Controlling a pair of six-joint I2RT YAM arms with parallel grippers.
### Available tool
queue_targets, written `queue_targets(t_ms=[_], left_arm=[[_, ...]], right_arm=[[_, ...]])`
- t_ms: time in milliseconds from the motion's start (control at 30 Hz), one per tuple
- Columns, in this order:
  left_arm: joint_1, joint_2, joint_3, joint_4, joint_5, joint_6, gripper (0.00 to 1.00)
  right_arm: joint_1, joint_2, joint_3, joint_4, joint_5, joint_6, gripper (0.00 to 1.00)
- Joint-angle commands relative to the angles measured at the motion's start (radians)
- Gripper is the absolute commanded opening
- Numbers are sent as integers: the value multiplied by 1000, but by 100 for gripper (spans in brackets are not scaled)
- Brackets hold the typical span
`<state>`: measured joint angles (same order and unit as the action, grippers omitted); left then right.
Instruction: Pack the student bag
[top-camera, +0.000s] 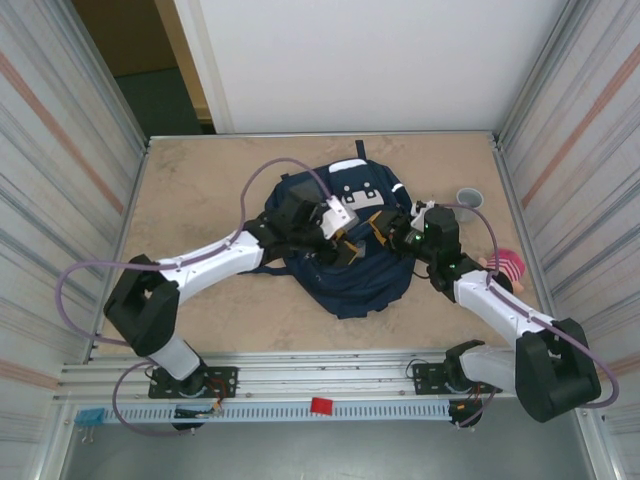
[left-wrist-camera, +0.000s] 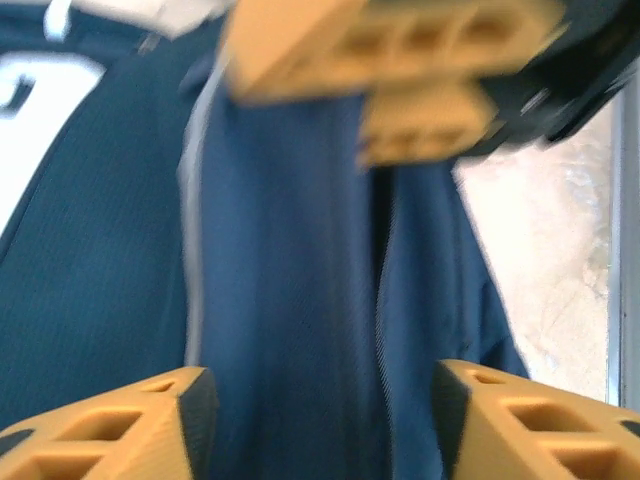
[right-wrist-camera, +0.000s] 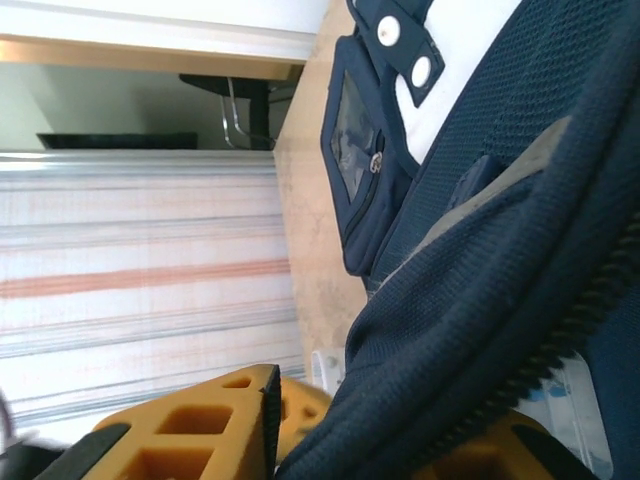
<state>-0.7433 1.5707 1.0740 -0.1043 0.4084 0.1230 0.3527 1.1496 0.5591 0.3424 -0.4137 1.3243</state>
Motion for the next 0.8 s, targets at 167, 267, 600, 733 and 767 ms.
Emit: queue_targets(t_ms=[167, 267, 600, 733, 767], left_arm=[[179, -207, -324, 148, -54, -178, 67], [229, -239, -435, 294, 21, -160, 72], [255, -212, -515, 346, 25, 79, 74], [259, -186, -538, 399, 66, 127, 69], [257, -170, -532, 400, 70, 132, 68]], right_arm=[[-8, -6, 83, -34, -20, -75, 24], [-5, -9, 90, -46, -20, -86, 24], [3, -8, 97, -62, -22, -99, 23], [4, -4, 100, -62, -30, -99, 23], [5, -4, 99, -61, -31, -100, 23]])
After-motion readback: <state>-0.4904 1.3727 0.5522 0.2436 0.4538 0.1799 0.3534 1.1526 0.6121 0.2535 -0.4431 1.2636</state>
